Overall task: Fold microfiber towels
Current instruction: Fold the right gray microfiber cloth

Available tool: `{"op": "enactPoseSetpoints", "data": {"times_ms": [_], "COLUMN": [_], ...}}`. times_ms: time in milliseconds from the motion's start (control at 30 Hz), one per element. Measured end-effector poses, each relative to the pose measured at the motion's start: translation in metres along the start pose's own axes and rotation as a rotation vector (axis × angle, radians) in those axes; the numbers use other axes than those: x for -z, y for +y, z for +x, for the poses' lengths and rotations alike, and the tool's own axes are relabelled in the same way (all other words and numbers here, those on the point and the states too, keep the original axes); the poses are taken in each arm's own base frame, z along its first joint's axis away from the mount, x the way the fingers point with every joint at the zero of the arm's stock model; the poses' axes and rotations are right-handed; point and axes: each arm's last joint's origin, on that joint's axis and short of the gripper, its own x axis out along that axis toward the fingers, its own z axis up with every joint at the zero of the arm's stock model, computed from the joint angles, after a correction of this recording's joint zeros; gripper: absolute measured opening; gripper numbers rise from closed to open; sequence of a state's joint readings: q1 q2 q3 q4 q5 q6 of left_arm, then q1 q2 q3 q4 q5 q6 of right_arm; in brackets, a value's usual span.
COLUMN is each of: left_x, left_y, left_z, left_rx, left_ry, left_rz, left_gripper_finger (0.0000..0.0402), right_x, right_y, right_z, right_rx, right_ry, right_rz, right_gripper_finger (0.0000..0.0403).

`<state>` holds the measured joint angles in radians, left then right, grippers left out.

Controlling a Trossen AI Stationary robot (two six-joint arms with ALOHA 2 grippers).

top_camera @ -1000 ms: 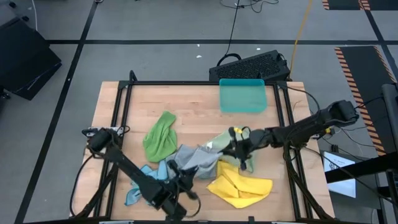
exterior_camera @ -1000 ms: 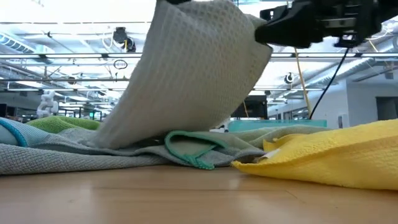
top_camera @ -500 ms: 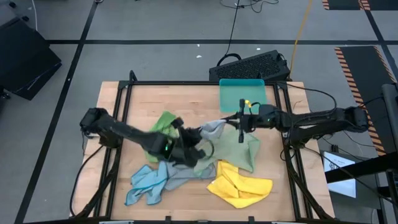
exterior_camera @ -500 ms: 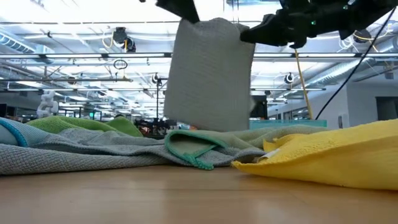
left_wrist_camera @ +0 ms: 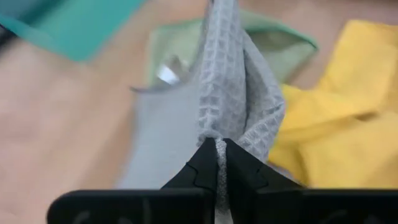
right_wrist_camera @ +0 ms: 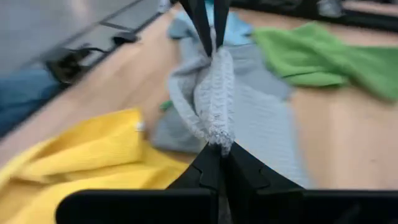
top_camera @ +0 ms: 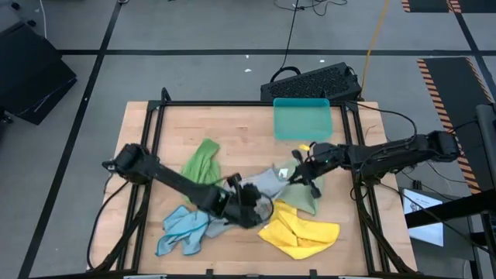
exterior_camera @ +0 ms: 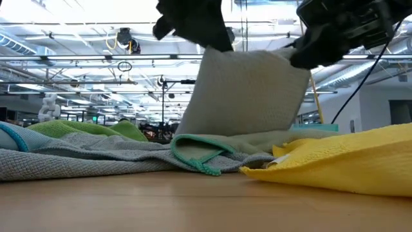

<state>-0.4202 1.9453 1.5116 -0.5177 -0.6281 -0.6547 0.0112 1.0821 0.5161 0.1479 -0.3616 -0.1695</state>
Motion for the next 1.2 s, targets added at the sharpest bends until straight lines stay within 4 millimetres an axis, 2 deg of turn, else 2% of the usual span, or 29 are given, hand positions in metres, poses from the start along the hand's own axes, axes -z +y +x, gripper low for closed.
{"op": "enactPoseSetpoints", "data": {"times_ms": [100, 200, 367, 533, 667, 833, 933, 1033, 1200], "left_x": [0.017, 0.025, 0.038, 0.047, 0.051, 0.050, 0.046, 0.052, 0.061], "left_y": [-0.018, -0.031, -0.040, -0.033, -0.026, -0.022, -0.015, -0.004, 0.008], "left_z": [0.006, 0.004, -0.004, -0.005, -0.004, -0.003, 0.003, 0.015, 0.026], "left_rx": [0.018, 0.011, -0.045, -0.107, -0.161, -0.202, -0.231, -0.263, -0.308], "left_ry": [-0.006, -0.067, -0.111, -0.063, -0.021, -0.037, -0.043, -0.022, -0.006], "left_rz": [-0.021, -0.047, -0.053, -0.082, -0.125, -0.105, -0.113, -0.134, -0.149], "left_gripper_finger": [0.0007, 0.0011, 0.0015, 0.0010, 0.0021, 0.0007, 0.0016, 0.0023, 0.0007], "right_x": [0.006, 0.011, 0.019, 0.029, 0.032, 0.032, 0.032, 0.032, 0.035], "right_y": [0.009, 0.017, 0.018, 0.011, 0.009, 0.006, 0.001, -0.006, -0.018], "right_z": [0.009, 0.019, 0.040, 0.049, 0.049, 0.048, 0.046, 0.045, 0.043], "right_rx": [-0.054, -0.088, -0.108, -0.087, -0.083, -0.068, -0.042, 0.055, 0.120], "right_ry": [0.005, -0.027, -0.072, -0.041, -0.010, -0.014, -0.018, -0.021, -0.016], "right_rz": [0.046, 0.046, 0.064, 0.089, 0.103, 0.085, 0.093, 0.075, 0.053], "right_gripper_finger": [0.0003, 0.0003, 0.0004, 0.0004, 0.0004, 0.0004, 0.0004, 0.0004, 0.0004]}}
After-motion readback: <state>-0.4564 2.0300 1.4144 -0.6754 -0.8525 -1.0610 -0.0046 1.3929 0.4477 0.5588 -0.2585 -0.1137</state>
